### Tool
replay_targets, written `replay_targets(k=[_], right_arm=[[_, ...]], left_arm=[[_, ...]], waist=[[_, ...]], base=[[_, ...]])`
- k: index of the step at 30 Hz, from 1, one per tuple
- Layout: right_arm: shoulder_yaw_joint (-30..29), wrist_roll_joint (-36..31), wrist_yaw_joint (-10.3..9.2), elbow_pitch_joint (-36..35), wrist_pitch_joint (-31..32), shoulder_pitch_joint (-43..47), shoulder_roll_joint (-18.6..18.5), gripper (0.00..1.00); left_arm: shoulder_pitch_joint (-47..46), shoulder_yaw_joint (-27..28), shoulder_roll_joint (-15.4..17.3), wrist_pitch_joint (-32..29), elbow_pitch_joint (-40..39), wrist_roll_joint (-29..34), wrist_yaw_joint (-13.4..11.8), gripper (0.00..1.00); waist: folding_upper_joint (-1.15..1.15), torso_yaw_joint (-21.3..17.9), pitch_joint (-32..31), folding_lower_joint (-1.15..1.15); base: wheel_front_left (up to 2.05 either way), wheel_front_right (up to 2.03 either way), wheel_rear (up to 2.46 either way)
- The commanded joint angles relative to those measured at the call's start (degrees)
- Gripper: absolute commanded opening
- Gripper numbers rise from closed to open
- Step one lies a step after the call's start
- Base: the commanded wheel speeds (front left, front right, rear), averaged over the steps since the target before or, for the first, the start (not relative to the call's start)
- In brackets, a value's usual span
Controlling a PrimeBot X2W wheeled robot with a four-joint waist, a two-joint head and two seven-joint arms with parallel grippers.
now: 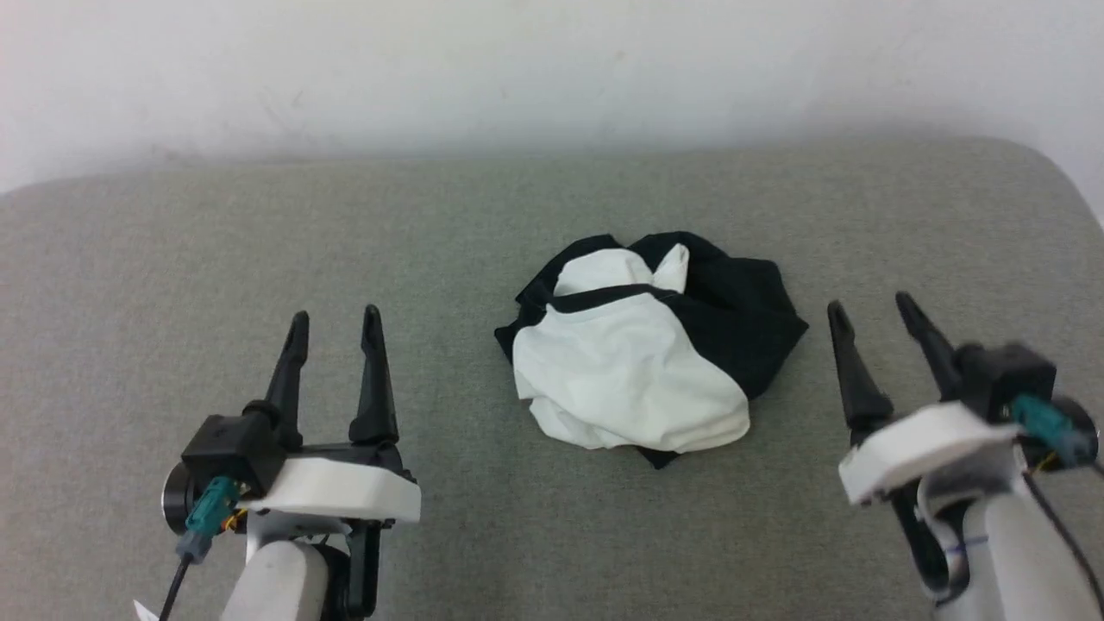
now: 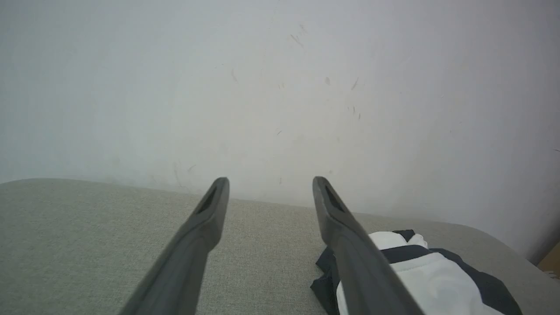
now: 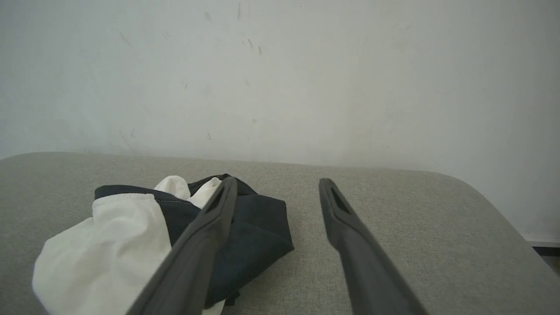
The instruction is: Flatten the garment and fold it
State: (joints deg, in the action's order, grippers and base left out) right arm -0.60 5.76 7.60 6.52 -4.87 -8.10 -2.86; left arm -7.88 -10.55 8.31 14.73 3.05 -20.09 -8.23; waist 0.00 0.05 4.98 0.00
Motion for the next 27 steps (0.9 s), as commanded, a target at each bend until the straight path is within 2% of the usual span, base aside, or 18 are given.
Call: replay_targets(k=[1,7,12,19,21,22,24,27], right_arm=[[-0.62,-0.68,-0.11,0.71,1.34,-2.69,-0.02,1.0],[-3.28,-3.49,-0.11,10.45,13.55,-14.04,-0.15,1.0],[-5.72,-3.39,-0.11,20.48,25.33,-21.79,-1.02,1.0],[-8.41,-3.94,-0.11,29.12,41.25,-25.25,-0.94,1.0],[-7.99,-2.69,-0.11,29.72,45.21,-24.67,-0.84,0.25],[-7.85,-1.76,-0.11,29.19,45.93,-24.32,-0.77,0.0],[-7.12,0.27,-0.11,26.67,44.69,-23.37,-0.65,0.0],[-7.02,2.68,-0.11,20.2,37.25,-21.07,-0.54,0.0]], left_arm=[[1.08,0.7,-0.9,0.25,-0.99,1.06,0.55,1.0],[1.03,3.85,-3.99,0.26,-3.66,4.13,3.32,1.0],[-0.06,5.12,-5.11,0.26,-3.54,5.15,5.3,1.0],[-0.91,4.95,-5.4,0.27,-2.9,4.38,5.77,1.0],[-0.74,4.74,-5.41,0.27,-2.56,4.04,5.59,1.0],[-0.54,4.77,-5.41,0.27,-2.45,4.03,5.49,1.0],[-0.15,4.89,-5.42,0.27,-2.18,4.11,5.38,1.0],[0.46,5.08,-5.42,0.27,-1.61,4.53,5.6,1.0]], waist=[[0.0,2.35,2.3,0.0],[0.0,6.18,6.19,0.0],[0.0,8.59,8.91,0.0],[0.0,10.12,10.08,0.0],[0.0,10.0,9.61,0.0],[0.0,9.81,9.3,0.0],[0.0,9.33,8.51,0.0],[0.0,8.38,6.7,0.0]], base=[[0.0,0.0,0.0],[0.0,0.0,0.0],[0.0,0.0,0.0],[0.0,0.0,0.0],[0.0,0.0,0.0],[0.0,0.0,0.0],[0.0,0.0,0.0],[0.0,0.0,0.0]])
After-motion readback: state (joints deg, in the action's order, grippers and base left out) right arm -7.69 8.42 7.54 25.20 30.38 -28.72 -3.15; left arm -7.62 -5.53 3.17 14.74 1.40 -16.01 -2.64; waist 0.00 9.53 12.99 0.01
